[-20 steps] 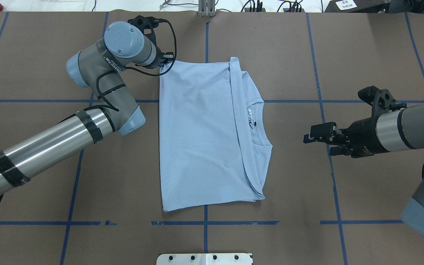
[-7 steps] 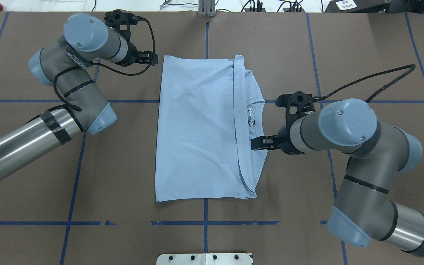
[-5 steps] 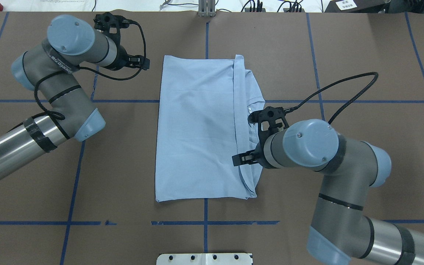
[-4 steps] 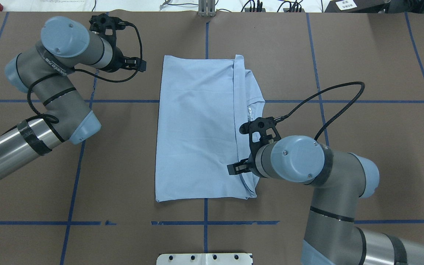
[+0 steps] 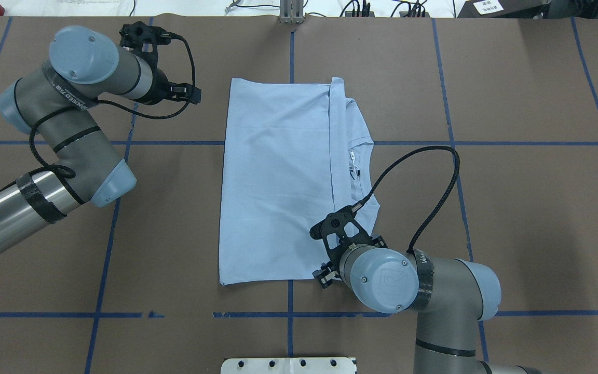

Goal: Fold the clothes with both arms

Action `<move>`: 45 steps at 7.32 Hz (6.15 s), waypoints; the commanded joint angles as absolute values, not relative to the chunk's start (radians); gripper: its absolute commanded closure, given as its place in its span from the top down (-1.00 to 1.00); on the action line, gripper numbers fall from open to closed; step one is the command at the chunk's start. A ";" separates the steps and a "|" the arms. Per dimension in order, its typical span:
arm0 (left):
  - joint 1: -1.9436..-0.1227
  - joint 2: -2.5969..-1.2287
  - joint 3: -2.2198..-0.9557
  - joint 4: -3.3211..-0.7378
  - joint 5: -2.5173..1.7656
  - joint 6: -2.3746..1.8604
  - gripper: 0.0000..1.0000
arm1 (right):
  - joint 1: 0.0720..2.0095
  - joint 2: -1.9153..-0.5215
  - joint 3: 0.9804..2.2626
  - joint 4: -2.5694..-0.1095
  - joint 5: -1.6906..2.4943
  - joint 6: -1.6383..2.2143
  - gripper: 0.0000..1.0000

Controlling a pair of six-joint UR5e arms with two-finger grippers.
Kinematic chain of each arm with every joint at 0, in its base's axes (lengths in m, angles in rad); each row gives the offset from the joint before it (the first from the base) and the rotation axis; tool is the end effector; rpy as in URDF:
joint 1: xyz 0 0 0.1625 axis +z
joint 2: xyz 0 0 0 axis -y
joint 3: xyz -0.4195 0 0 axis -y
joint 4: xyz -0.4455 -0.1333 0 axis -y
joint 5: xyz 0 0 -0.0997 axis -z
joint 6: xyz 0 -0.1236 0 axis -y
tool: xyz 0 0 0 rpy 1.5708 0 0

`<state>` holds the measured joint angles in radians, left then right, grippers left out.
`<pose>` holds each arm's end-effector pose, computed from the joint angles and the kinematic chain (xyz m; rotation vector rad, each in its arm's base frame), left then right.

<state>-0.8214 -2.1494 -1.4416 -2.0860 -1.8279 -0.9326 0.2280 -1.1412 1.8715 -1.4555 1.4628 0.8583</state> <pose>0.4606 -0.6446 0.3063 0.4627 0.8722 -0.0441 -0.6144 -0.2931 0.2536 0.4768 -0.7124 -0.4091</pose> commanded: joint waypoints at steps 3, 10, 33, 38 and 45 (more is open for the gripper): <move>-0.818 -2.151 -1.439 -2.092 -1.827 -0.939 1.00 | 0.225 -1.141 1.879 -1.494 1.459 0.822 0.32; -0.815 -2.151 -1.433 -2.098 -1.827 -0.939 1.00 | 0.219 -1.149 1.901 -1.522 1.465 0.824 -0.35; -0.813 -2.137 -1.498 -2.086 -2.041 -1.163 1.00 | 0.546 -1.172 2.031 -1.601 1.926 1.069 1.00; -0.438 -2.022 -1.880 -1.833 -1.840 -1.855 1.00 | 0.546 -1.173 2.045 -1.570 1.954 1.236 1.00; -0.225 -2.039 -1.832 -1.749 -1.704 -1.956 0.75 | 0.551 -1.173 2.042 -1.568 1.951 1.243 1.00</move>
